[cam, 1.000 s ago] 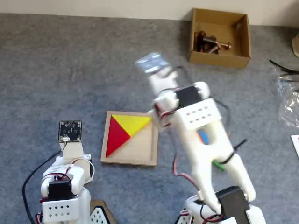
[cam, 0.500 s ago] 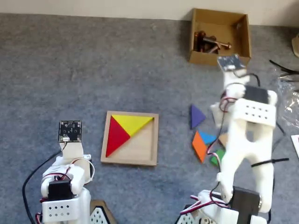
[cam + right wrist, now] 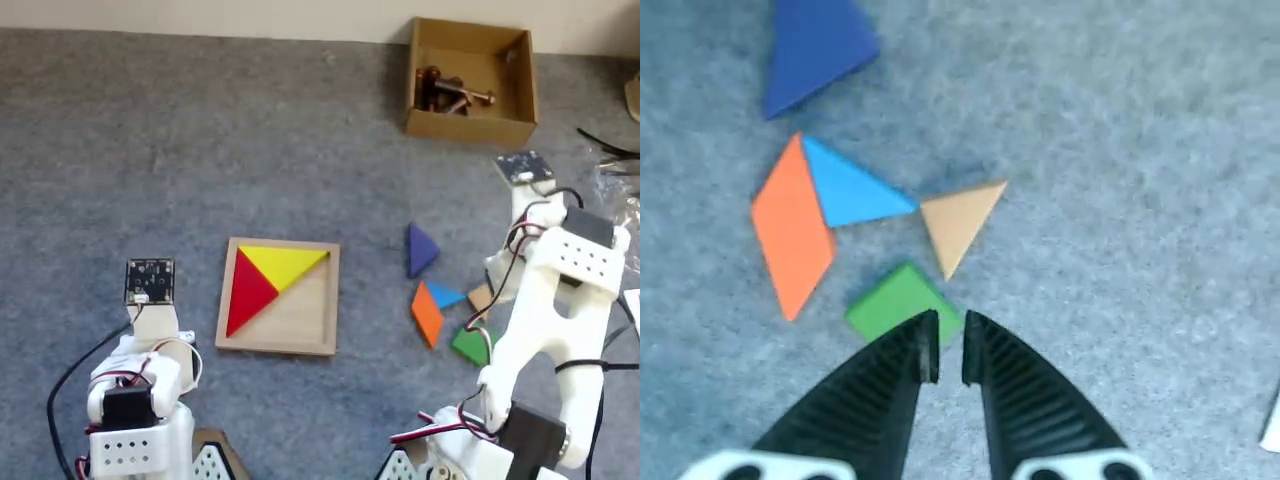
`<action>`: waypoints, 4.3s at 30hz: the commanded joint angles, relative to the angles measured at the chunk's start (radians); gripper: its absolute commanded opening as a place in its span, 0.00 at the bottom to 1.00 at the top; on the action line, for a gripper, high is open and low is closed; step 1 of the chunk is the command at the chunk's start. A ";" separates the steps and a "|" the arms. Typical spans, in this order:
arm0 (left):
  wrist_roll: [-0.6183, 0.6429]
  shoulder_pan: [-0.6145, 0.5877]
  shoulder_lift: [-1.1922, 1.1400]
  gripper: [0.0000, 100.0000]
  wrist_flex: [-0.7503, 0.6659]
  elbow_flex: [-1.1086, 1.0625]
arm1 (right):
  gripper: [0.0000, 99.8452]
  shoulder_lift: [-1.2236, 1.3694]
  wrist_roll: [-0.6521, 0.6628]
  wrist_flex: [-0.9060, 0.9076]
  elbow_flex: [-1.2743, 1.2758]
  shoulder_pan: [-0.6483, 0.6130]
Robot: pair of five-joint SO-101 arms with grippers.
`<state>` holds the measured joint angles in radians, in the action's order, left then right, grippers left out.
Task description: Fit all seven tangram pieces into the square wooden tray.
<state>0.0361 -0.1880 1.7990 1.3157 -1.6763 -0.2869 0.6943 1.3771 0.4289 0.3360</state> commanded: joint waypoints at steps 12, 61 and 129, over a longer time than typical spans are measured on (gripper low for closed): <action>0.002 -0.008 -0.007 0.00 0.008 -0.021 | 0.06 -0.056 -0.152 -0.117 0.153 -0.133; 0.002 -0.008 -0.007 0.00 0.008 -0.021 | 0.15 -0.056 -0.021 -0.274 0.323 -0.357; 0.002 -0.008 -0.007 0.00 0.008 -0.021 | 0.21 -0.048 0.026 -0.409 0.466 -0.493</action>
<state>0.0361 -0.1880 1.7990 1.3157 -1.6763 -0.2900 0.7511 0.9797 0.8738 -0.1626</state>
